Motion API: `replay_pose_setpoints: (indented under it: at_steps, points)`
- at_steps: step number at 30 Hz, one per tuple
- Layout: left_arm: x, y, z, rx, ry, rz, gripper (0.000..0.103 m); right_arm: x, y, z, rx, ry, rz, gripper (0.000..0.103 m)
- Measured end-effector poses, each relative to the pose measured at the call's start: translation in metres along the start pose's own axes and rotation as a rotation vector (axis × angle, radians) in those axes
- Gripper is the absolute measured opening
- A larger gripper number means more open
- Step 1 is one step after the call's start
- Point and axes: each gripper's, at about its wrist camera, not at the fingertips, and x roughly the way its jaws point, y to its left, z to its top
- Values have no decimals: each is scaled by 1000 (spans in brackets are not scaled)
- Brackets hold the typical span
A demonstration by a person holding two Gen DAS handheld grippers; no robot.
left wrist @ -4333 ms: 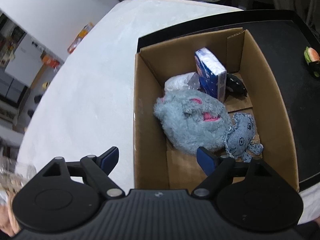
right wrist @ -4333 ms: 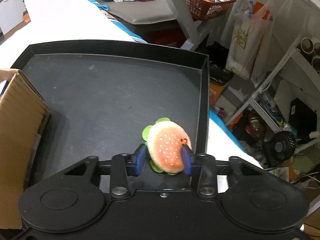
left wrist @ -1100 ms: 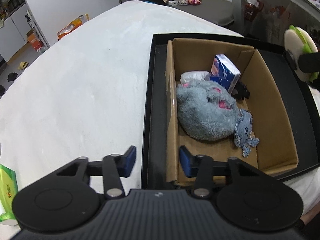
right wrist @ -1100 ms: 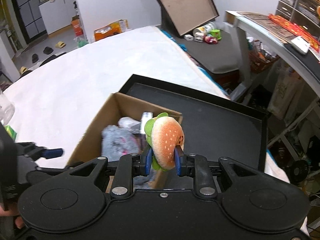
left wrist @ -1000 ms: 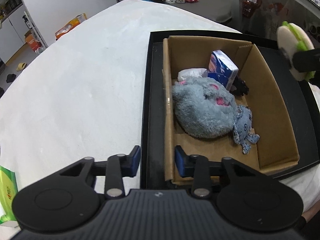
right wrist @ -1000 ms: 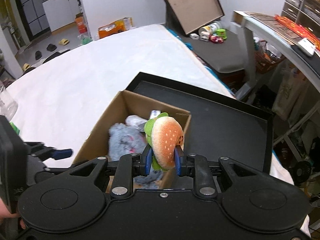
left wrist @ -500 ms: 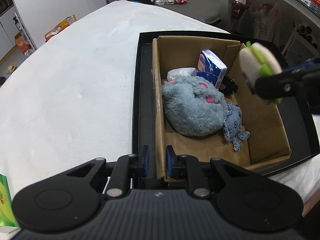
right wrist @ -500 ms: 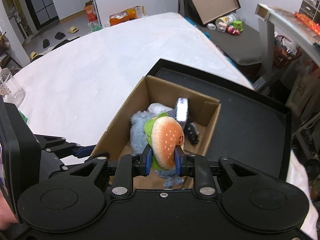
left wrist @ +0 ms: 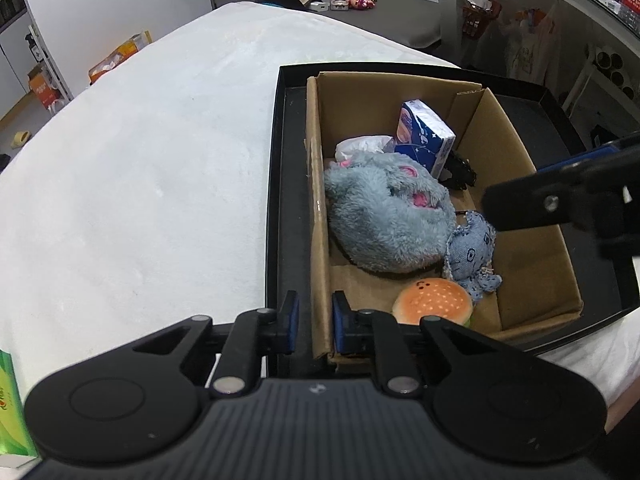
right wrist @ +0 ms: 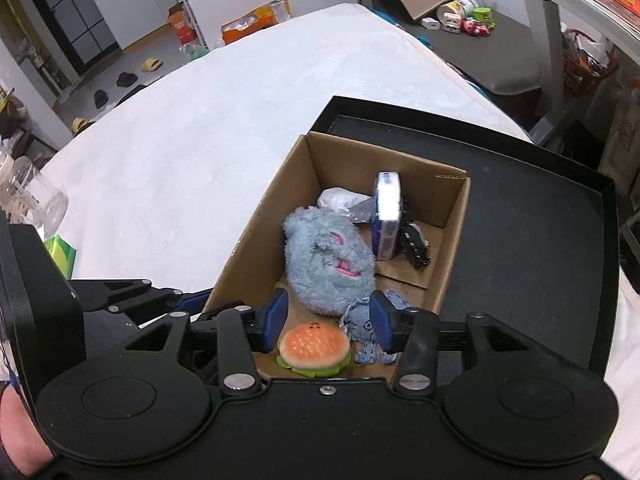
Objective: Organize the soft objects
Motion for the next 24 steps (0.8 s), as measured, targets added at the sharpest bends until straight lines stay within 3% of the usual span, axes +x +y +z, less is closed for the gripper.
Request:
replay_pose_setpoints:
  at_steps: [6, 12, 15, 17, 24]
  points:
    - [0, -1, 2, -6, 9, 6, 17, -8, -16, -9, 47, -18, -8, 64]
    - [-2, -4, 7, 7, 23, 33, 21, -17, -32, -17, 90, -41, -7, 73]
    - [-5, -3, 12, 5, 31, 42, 34, -21, -38, -20, 97, -58, -15, 79]
    - [-10, -2, 15, -16, 25, 59, 49, -24, -43, -22, 110, -63, -10, 80]
    - [-32, -11, 25, -18, 5, 66, 73, -37, -59, -26, 161, -105, -21, 89]
